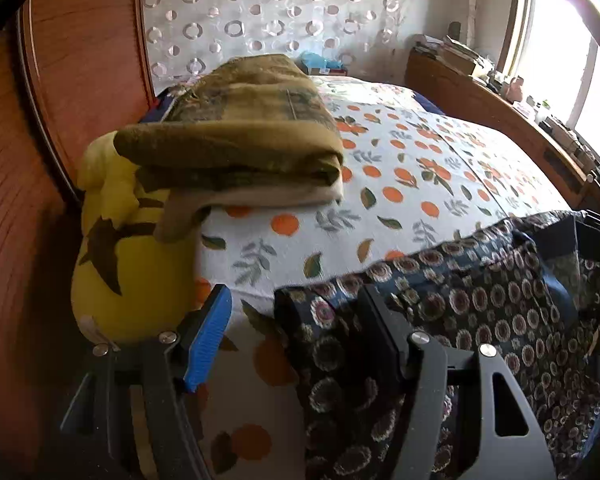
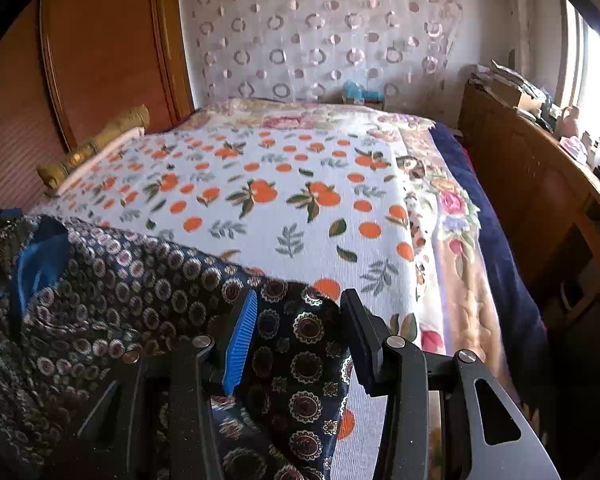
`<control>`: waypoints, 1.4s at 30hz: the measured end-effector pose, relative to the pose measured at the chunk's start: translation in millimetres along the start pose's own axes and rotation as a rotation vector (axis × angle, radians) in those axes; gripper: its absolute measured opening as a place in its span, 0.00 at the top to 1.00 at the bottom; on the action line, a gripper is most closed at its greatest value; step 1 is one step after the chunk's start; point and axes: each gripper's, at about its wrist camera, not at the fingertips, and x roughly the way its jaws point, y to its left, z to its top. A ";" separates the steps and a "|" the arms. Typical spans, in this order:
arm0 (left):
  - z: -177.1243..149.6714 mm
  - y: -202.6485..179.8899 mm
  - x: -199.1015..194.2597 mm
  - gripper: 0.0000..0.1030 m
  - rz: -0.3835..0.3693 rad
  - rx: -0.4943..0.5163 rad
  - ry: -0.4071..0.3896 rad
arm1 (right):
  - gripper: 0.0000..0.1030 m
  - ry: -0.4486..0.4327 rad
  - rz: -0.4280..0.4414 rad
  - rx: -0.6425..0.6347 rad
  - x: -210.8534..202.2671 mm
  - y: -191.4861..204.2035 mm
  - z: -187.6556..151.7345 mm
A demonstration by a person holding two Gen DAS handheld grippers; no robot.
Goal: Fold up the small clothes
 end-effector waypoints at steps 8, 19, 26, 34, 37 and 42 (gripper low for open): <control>-8.4 -4.0 7.6 0.36 -0.014 -0.004 0.028 | 0.49 0.051 -0.005 0.004 14.0 -2.8 3.2; -6.7 -3.1 8.6 0.37 -0.033 -0.004 0.028 | 0.47 0.093 0.006 0.006 28.0 -4.8 9.2; -2.5 -10.8 8.4 0.75 -0.088 0.009 0.039 | 0.54 0.099 0.060 -0.037 33.5 4.4 13.6; 7.4 -33.5 -39.2 0.91 -0.101 0.041 -0.121 | 0.91 -0.080 0.053 -0.102 -11.4 25.2 23.4; 22.4 -44.2 -74.5 0.91 -0.135 0.049 -0.216 | 0.92 -0.196 0.086 -0.089 -53.4 27.5 44.0; 51.4 -63.1 -135.6 0.91 -0.154 0.076 -0.395 | 0.92 -0.342 0.094 -0.122 -120.2 33.2 79.6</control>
